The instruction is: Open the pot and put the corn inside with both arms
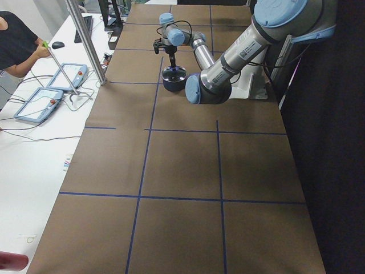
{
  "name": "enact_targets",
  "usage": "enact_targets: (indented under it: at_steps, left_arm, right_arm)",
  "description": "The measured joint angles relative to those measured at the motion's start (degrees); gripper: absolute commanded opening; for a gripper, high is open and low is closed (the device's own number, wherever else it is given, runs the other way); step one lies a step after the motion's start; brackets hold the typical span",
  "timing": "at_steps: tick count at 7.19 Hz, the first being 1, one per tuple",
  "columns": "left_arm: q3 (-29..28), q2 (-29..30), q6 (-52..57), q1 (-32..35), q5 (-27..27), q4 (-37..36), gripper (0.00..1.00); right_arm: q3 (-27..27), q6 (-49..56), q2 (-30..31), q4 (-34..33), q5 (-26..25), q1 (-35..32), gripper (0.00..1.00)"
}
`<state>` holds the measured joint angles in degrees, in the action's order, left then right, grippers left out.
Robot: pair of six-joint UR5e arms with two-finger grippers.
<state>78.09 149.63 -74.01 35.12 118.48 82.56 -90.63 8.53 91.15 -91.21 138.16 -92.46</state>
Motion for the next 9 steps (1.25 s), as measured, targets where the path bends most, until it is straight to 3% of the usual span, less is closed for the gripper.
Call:
enact_targets:
  at_steps: [4, 5, 7, 9]
  left_arm:
    - [-0.4, -0.8, 0.0, -0.1, 0.0, 1.1, 1.00]
    - [-0.6, -0.9, -0.1, -0.1, 0.0, 1.4, 0.95]
    - [-0.7, -0.9, -0.1, 0.0, 0.0, 1.6, 0.61]
    - [-0.7, -0.9, 0.0, 0.0, 0.0, 1.7, 0.38]
  right_arm:
    - [0.1, 0.0, 0.0, 0.0, -0.1, 0.0, 1.00]
    - [0.1, 0.0, -0.1, 0.0, -0.1, 0.0, 1.00]
    - [0.1, 0.0, -0.1, 0.0, -0.5, 0.0, 1.00]
    - [0.0, 0.0, -0.2, 0.0, -0.6, 0.0, 1.00]
